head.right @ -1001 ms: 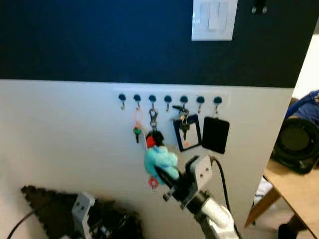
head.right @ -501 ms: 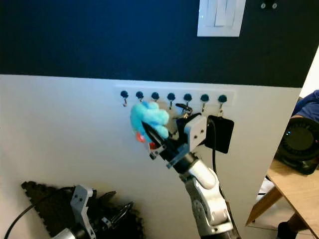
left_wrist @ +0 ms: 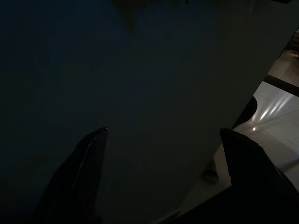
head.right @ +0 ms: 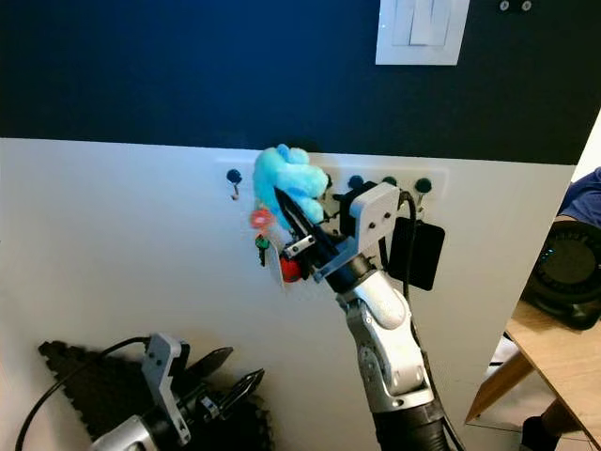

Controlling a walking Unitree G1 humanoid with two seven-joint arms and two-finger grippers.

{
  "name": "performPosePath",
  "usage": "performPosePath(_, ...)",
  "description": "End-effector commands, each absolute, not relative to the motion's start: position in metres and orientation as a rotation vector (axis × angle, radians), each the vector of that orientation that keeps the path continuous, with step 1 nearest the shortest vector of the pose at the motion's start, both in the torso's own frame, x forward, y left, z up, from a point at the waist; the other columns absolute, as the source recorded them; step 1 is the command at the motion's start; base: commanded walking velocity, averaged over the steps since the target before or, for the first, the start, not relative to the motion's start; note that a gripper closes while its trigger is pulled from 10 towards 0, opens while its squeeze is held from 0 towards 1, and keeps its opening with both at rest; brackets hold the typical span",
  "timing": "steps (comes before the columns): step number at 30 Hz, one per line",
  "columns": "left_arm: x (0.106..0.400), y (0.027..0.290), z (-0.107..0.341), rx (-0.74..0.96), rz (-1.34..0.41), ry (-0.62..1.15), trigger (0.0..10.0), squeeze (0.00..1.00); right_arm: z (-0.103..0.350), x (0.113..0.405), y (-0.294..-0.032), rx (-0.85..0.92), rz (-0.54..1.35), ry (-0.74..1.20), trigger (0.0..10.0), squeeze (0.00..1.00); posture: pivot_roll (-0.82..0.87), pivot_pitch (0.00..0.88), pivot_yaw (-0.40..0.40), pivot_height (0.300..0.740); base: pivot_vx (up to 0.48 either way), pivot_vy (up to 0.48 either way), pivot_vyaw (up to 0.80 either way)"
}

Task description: Hang keys on a hook

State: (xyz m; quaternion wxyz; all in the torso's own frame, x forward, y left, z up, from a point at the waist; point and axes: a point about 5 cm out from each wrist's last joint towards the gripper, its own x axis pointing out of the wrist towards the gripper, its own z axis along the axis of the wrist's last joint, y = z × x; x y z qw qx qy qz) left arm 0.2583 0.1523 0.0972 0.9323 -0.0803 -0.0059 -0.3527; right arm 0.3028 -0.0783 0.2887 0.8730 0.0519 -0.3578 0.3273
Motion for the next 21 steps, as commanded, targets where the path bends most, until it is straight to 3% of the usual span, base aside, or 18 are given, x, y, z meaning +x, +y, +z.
performPosePath(1,0.259,0.148,0.1,-0.184,-0.741,-0.018,10.0,0.0,0.293,0.302,-0.085,0.089,0.652,-0.775,10.0,0.0,0.06,0.029,0.017,0.74,0.0,0.0,0.0)
performPosePath(21,0.26,0.143,0.101,-0.174,-0.78,0.002,10.0,0.0,0.285,0.307,-0.124,0.051,0.497,-0.751,10.0,0.0,0.05,0.029,0.029,0.74,0.0,0.0,0.0)
